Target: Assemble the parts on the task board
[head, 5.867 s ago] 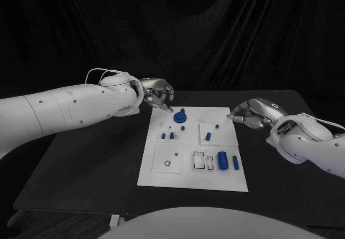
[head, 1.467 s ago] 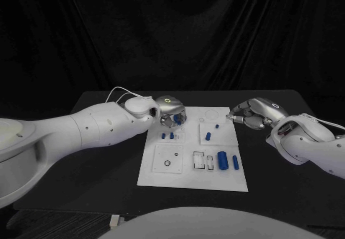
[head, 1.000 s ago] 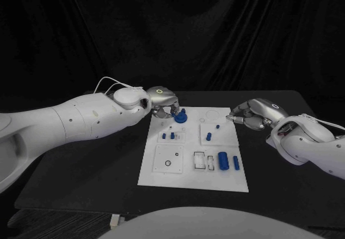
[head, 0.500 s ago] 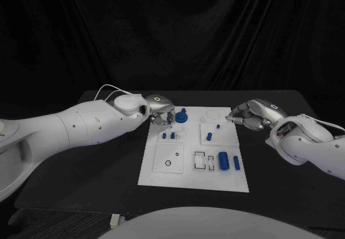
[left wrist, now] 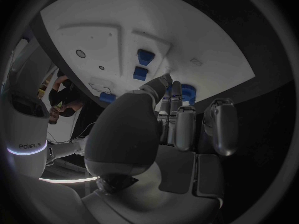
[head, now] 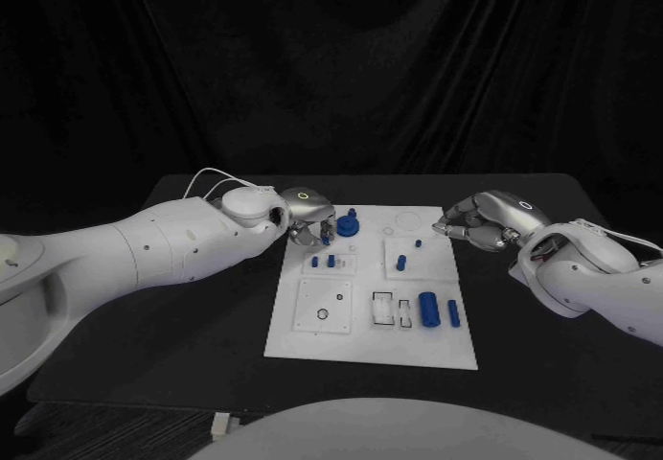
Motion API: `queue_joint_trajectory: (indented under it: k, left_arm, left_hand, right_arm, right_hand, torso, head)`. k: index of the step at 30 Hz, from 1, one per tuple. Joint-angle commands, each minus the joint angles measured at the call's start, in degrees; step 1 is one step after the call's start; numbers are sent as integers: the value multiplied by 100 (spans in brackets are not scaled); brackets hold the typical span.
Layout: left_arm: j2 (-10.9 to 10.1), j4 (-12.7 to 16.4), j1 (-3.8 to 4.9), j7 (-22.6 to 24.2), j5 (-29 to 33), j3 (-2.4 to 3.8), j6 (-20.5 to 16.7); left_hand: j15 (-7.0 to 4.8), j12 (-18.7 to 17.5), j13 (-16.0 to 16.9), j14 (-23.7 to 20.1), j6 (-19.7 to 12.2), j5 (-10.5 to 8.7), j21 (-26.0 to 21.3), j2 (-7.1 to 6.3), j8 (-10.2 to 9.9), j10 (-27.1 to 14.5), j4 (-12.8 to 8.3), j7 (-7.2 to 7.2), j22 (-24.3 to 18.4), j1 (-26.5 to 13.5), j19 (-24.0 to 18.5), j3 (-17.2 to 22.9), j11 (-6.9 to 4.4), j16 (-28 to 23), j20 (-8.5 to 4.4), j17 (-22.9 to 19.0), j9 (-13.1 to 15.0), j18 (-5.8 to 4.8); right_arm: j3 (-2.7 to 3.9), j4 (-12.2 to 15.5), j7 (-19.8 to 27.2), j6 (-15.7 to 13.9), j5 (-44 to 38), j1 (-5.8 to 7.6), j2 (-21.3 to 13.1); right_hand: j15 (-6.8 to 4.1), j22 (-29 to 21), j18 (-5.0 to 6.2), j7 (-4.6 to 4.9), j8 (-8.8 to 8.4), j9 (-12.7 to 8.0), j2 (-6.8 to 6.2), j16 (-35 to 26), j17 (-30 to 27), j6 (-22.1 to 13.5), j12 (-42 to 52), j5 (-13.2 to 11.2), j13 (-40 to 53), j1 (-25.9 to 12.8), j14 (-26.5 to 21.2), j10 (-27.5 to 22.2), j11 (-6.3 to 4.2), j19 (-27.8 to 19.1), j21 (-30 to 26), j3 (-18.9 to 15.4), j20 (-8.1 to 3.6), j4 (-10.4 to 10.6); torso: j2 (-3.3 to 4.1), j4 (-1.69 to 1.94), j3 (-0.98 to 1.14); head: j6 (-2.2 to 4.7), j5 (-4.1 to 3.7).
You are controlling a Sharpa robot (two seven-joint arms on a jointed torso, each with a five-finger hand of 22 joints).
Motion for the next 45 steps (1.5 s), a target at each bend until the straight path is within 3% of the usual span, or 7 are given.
queue_joint_trajectory:
  k: [1,45]
  left_arm:
    - [27,-25,-18,-31,-2,5,43]
    - [170,-137,-76,-102,-2,5,211]
  left_hand:
    - [2,-35,-10,-25,-35,-39,-30,6,-25,-34,47,-9,1092,-42,-40,1,8,-20,-13,-5,-7,2]
    - [8,-71,-22,-71,-93,-34,-104,29,-70,-46,63,-3,1072,-48,-84,24,15,-59,-12,-92,-24,16]
  right_arm:
    - [4,9,-78,10,-12,-15,-8]
    - [4,15,-107,5,-12,-20,-18]
  right_hand:
    - [-13,1130,102,3,3,3,31,-24,-4,26,-28,17,1424,22,322,600,-3,226,-25,-14,23,-23]
    - [-12,1128,103,4,-1,1,34,-29,-14,26,-32,29,1417,47,320,596,1,223,-32,-9,23,-25]
  torso:
    - [0,-2,3]
    - [-1,3,2]
  head:
    - [1,-8]
    - [1,-26]
